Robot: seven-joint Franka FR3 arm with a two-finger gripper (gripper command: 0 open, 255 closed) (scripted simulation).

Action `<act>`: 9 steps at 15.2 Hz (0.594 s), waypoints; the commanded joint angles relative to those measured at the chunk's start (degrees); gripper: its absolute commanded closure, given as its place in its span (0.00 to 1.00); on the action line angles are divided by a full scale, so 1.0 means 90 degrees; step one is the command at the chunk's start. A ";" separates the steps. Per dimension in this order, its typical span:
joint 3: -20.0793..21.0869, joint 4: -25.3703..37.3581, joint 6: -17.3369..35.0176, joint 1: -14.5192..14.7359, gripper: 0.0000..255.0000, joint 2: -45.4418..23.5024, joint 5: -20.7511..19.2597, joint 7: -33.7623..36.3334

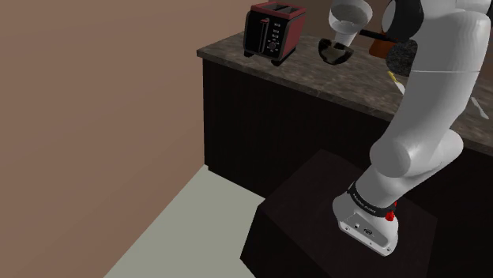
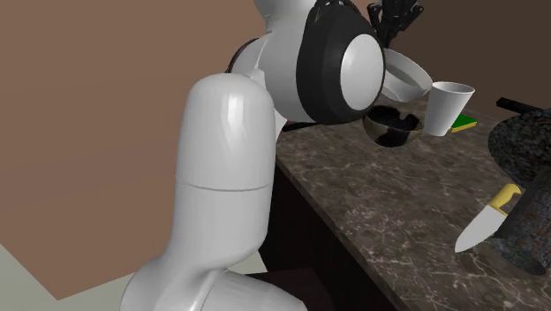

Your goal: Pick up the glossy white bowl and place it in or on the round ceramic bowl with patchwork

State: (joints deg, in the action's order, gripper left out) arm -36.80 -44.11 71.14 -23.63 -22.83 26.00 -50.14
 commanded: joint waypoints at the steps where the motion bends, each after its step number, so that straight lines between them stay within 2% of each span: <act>1: -0.0060 -0.0591 0.0344 0.0269 1.00 0.0249 -0.0202 -0.0080; 5: -0.0116 -0.1689 0.1005 0.0740 1.00 0.0730 -0.0581 -0.0121; 9: -0.0110 -0.2517 0.1547 0.1022 1.00 0.1074 -0.0846 -0.0124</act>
State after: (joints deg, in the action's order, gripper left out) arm -37.78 -65.15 83.81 -14.82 -13.66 18.78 -51.10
